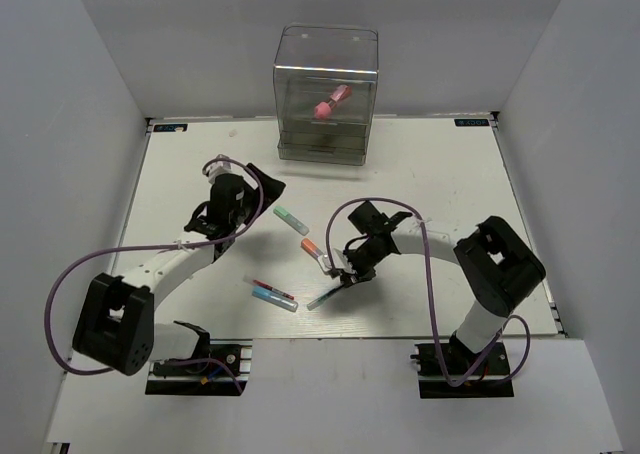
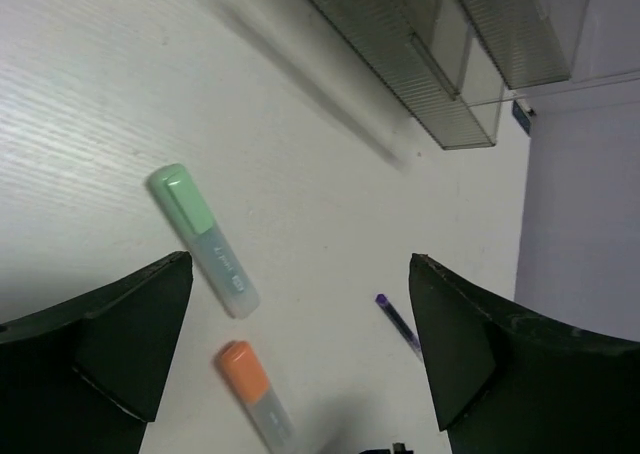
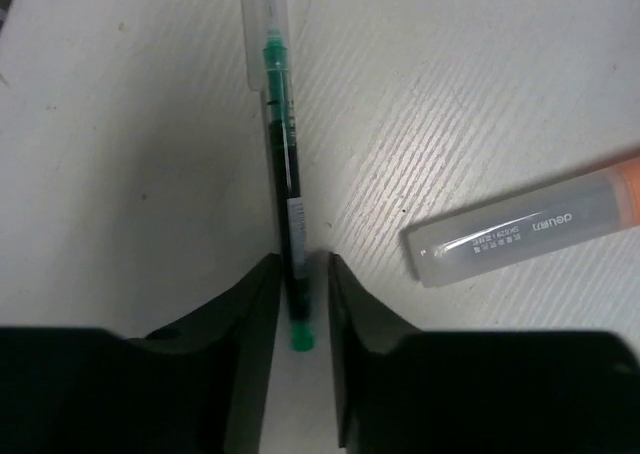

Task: Sort the stationery into containers
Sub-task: Pick up the pen from the center of the board.

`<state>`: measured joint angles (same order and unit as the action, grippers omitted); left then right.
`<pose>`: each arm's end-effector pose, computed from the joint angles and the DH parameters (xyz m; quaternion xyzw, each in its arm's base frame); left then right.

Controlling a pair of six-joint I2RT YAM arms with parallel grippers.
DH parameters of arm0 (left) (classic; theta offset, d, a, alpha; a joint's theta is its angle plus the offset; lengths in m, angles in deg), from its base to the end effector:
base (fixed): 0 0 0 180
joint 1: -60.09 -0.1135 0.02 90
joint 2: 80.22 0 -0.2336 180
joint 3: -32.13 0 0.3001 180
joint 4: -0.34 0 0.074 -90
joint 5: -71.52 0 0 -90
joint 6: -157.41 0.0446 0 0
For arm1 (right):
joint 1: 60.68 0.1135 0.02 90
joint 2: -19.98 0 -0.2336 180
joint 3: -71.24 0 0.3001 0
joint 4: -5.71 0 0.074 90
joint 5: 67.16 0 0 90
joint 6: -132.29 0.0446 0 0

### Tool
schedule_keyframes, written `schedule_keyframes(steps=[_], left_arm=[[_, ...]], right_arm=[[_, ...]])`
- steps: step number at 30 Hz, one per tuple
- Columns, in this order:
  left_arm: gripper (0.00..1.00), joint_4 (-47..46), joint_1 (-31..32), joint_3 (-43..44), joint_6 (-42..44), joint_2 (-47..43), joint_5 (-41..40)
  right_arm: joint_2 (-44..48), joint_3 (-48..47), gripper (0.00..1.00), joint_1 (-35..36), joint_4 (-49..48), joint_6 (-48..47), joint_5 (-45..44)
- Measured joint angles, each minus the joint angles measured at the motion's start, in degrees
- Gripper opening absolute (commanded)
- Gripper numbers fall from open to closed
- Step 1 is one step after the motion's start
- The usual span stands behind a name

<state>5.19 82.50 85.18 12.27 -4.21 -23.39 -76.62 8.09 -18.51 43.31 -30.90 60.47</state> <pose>0.3200 -0.1278 0.1679 -0.2623 0.8146 -0.2945 0.4252 0.2283 0.2436 0.0767 -0.8174 0.4543 0.2649 0.2352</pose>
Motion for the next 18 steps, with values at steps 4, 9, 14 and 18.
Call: schedule_keyframes(steps=[4, 9, 14, 18], left_arm=[[1.0, 5.2, -0.3, -1.0, -0.3, -3.6, -2.5], [1.0, 10.7, -0.5, -1.0, -1.2, -4.0, -3.8], [1.0, 14.1, -0.5, -1.0, -1.7, -3.4, -4.0], [1.0, 14.5, -0.5, -1.0, -2.1, -3.1, -3.9]], right_arm=[[0.9, 0.9, 0.09, 1.1, -1.5, -0.3, -1.3], [5.2, 3.5, 0.0, 1.0, -0.5, -1.9, -3.1], [19.4, 6.9, 0.0, 0.1, -1.0, 2.6, -4.1], [24.5, 6.8, 0.0, -1.2, -7.6, 11.2, -8.3]])
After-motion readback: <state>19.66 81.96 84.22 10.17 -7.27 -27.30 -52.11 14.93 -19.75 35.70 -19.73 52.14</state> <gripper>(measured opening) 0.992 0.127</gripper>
